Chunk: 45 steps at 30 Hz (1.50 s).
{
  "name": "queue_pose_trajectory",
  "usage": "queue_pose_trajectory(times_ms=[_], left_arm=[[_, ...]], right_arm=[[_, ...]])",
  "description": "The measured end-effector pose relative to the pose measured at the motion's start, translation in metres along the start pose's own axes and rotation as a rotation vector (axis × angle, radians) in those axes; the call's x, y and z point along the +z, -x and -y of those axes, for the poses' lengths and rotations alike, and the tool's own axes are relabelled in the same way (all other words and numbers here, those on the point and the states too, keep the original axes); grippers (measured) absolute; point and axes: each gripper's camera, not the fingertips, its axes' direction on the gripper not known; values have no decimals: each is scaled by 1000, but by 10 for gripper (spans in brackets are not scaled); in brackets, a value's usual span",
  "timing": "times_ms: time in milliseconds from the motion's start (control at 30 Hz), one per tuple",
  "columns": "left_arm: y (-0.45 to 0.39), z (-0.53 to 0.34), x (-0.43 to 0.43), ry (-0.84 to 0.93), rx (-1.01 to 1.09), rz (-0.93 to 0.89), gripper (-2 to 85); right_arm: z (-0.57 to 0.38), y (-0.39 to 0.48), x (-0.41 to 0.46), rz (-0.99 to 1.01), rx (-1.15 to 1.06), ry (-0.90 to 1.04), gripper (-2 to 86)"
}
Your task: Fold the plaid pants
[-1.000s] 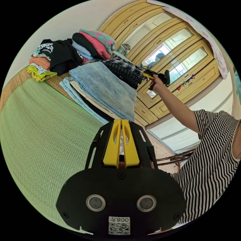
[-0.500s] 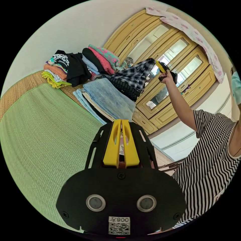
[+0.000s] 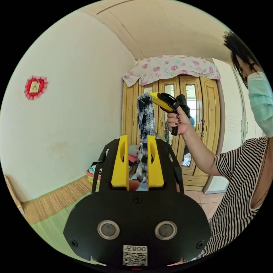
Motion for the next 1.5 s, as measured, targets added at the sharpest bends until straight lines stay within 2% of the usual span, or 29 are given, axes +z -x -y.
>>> queue_pose_trajectory(times_ms=[133,400,633,767,967,1067,1167,1300,1433,1500], left_arm=[[-19,29,-40,3,34,71,101],[-54,64,-71,98,-20,-161,48],[-99,91,-63,120,-4,-226,86],[-131,116,-48,162,28,-95,51],[-162,148,-26,189,26,-10,17],[-174,161,-16,197,27,-5,13],[-185,173,-13,186,33,-29,12],[-204,190,-11,181,51,-39,11],[-219,203,-8,190,58,-43,11],[-227,211,-4,204,63,-49,11]], right_arm=[[-18,42,76,163,-9,101,6],[-77,41,130,289,105,142,7],[-99,24,115,243,129,146,8],[-109,11,105,231,138,166,10],[-151,-24,46,43,159,129,26],[-221,-49,-1,-119,221,97,39],[-327,-99,-43,-203,410,69,72],[-462,-177,-57,-82,686,95,117],[-531,-203,-56,102,774,81,133],[-547,-199,-60,129,779,72,133]])
